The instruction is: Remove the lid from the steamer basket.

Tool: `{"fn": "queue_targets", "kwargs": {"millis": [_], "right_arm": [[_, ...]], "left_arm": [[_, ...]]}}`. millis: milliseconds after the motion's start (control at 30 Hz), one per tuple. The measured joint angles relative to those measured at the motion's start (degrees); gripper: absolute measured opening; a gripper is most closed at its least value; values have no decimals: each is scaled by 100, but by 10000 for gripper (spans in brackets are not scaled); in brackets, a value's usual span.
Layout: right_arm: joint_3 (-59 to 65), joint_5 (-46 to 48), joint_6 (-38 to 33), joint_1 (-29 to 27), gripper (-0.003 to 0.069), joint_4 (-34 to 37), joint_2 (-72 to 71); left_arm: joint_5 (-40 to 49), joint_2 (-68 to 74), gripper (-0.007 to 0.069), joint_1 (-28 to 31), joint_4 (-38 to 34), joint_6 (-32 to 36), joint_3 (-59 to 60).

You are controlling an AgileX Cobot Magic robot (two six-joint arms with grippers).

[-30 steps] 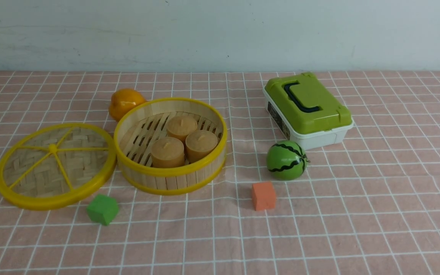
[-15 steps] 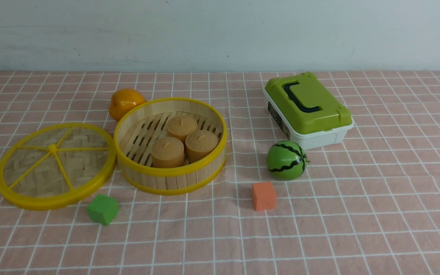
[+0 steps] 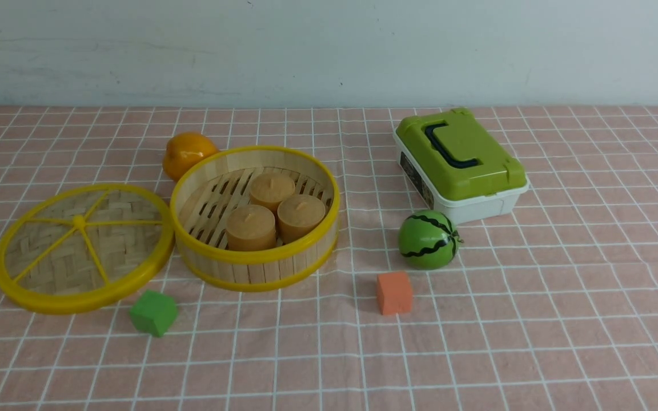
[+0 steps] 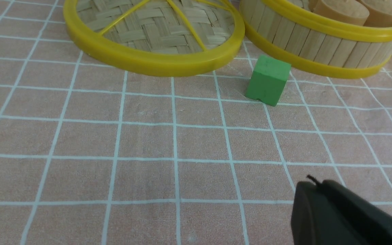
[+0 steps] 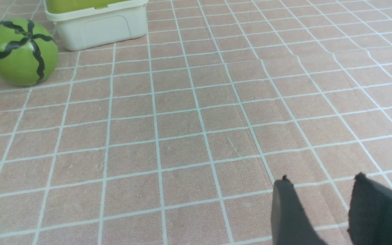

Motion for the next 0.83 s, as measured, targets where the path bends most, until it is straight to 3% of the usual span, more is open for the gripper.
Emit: {"fn": "queue_targets", "kwargs": {"millis": [833], "right_arm": [[0,0,0,0,241,0,0]], "left_arm": [[0,0,39,0,0,0,0]]}}
